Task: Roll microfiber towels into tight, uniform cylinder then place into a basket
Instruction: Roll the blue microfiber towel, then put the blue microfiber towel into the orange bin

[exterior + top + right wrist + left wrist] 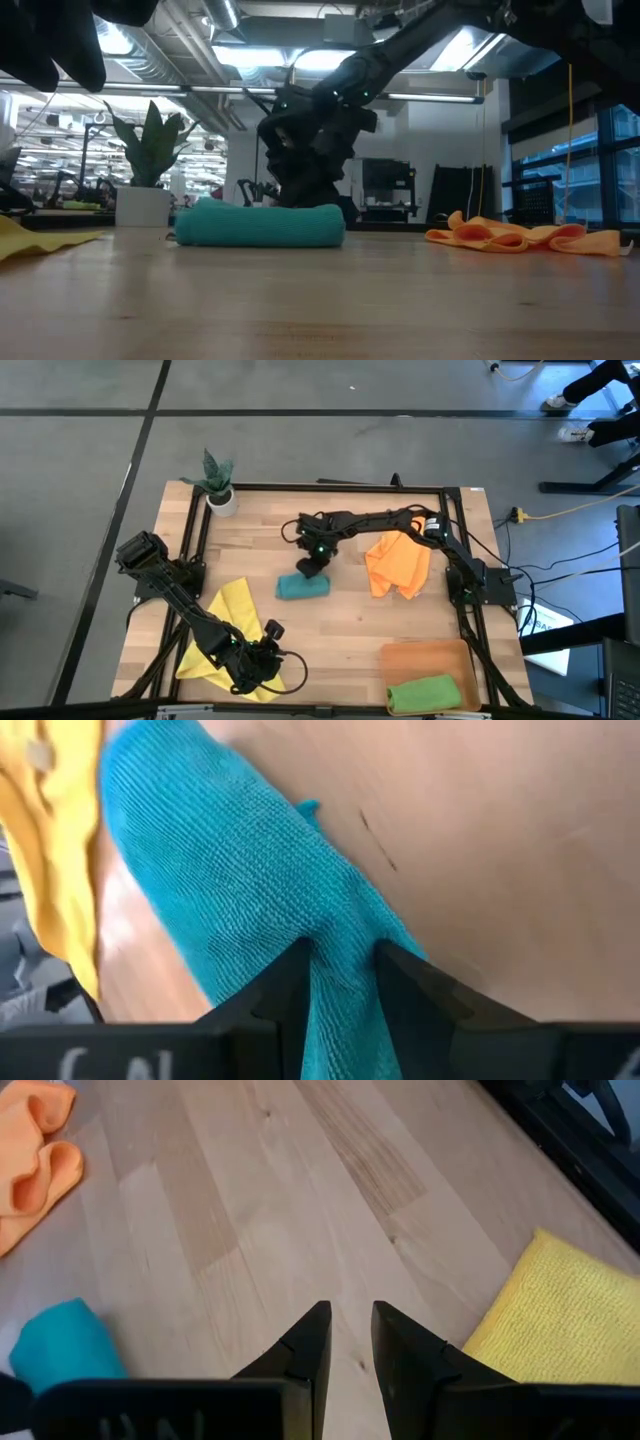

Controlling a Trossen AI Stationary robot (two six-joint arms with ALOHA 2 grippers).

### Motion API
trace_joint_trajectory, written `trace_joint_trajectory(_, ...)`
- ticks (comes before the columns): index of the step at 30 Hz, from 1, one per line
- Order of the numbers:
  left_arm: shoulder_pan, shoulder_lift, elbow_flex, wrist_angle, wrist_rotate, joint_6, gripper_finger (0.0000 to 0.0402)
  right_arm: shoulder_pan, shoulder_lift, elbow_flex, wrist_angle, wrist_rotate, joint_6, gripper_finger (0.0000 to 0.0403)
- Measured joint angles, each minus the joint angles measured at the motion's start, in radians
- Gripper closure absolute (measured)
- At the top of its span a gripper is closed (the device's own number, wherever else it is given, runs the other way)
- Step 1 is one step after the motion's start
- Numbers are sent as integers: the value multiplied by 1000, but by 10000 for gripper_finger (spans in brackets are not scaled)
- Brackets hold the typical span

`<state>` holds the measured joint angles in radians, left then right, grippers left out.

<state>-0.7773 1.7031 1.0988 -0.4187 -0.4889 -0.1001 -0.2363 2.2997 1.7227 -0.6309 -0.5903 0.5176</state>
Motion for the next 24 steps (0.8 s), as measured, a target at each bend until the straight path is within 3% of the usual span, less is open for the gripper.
trace_joint_trajectory(5,-3,0,0,-15,0,-4,335,-6,-3,72,-10,1,-23,284)
trace_joint_trajectory(9,-3,0,0,-23,0,-8,335,-9,-3,163,-113,21,-86,284)
trace_joint_trajectory(12,-3,0,0,-47,0,-32,335,-9,-3,246,-243,137,-155,284)
trace_joint_trajectory(18,-3,0,0,-193,0,-186,335,25,-3,422,-535,466,-245,284)
trace_joint_trajectory(24,-25,0,0,-314,-25,-377,335,81,-5,561,-700,512,-291,284)
